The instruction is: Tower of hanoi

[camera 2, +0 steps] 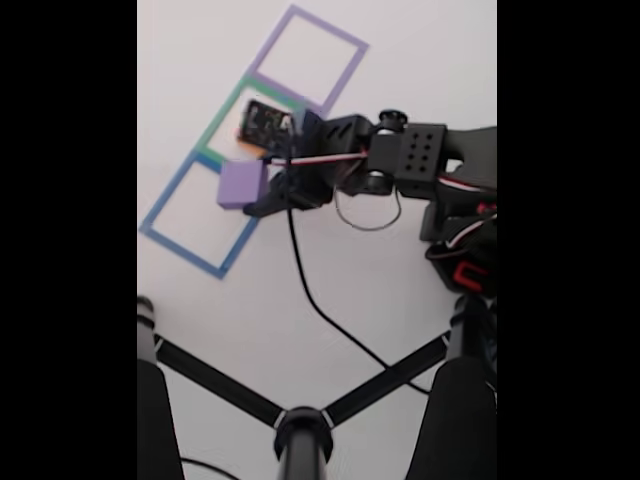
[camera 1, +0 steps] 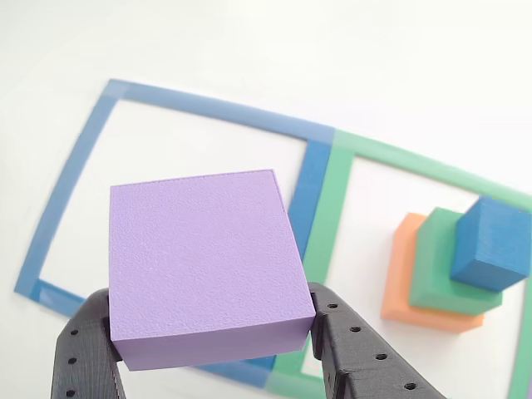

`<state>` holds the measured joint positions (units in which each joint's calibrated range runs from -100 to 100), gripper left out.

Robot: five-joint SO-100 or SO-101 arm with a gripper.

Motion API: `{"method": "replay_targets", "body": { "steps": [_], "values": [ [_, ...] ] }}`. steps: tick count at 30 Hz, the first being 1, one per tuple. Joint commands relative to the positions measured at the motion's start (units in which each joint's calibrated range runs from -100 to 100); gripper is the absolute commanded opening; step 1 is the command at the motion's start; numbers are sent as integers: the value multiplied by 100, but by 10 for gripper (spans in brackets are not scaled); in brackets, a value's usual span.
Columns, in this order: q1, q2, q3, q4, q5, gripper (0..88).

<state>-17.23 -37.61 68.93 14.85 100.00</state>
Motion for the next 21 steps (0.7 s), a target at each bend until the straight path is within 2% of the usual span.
{"method": "replay_targets", "body": {
  "steps": [1, 4, 12, 21],
  "values": [
    [-95, 612, 299, -1813, 0, 147],
    [-103, 1397, 390, -2897, 0, 149],
    [-202, 3128, 245, -4840, 0, 152],
    [-469, 4250, -273, -5690, 0, 156]
  ]
}}
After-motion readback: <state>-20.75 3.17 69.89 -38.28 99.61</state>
